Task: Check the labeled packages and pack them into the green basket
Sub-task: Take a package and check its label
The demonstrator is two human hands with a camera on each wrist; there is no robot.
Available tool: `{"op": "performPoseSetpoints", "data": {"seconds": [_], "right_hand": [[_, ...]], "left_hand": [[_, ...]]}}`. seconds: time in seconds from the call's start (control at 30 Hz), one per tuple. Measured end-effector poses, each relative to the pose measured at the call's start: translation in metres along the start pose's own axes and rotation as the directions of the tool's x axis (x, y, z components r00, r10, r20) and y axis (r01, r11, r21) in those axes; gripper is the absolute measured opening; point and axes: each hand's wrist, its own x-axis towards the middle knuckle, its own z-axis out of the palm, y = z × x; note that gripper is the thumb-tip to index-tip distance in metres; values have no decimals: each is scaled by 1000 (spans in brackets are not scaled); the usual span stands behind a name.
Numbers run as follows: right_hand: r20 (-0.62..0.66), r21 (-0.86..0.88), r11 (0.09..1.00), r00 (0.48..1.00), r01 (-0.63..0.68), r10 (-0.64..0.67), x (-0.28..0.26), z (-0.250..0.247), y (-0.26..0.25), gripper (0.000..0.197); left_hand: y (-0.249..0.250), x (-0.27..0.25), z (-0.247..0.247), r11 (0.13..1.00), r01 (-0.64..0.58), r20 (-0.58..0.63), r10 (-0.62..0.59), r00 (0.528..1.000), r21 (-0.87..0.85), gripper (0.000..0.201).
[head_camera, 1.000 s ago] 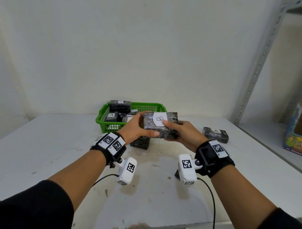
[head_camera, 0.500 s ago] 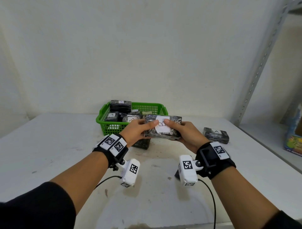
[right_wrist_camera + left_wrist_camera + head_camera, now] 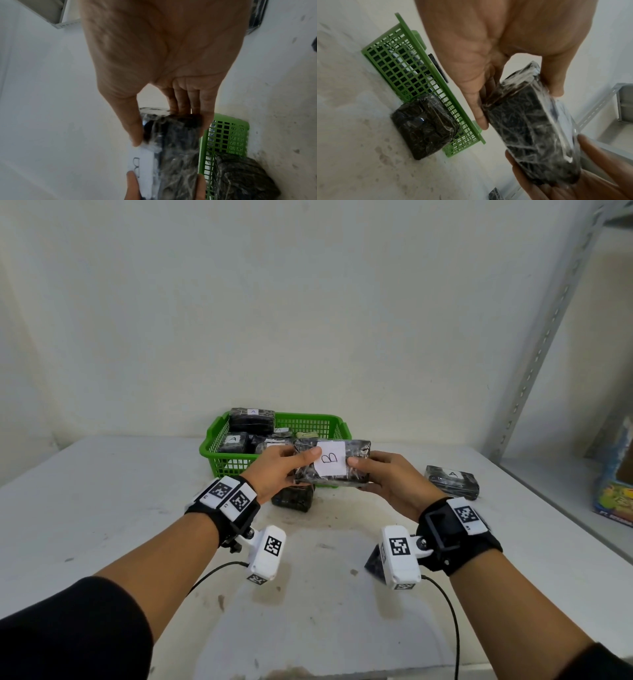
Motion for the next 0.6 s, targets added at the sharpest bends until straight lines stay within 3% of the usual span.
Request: {"op": "performPoseSetpoints", "data": {"seconds": [0.07,0.27,0.5,0.6], "right_hand": [[-29,8,1000,1000,0,0,0,4,-2,36],[-67,26,999,997,39,-37,0,7,0,36],[-34,4,999,998,54,-53,1,2,3,47],[7,10,999,999,-47,47,-1,2,-1,54]], "left_hand": [[-1,1,1,1000,-12,6,12,1000,27,73],[-1,0,2,997,-33,26,31,999,68,53],[-3,0,-3,995,-62,82,55,995,77,67],[-3,0,-6,974,-140,76,128,989,179,73]]}}
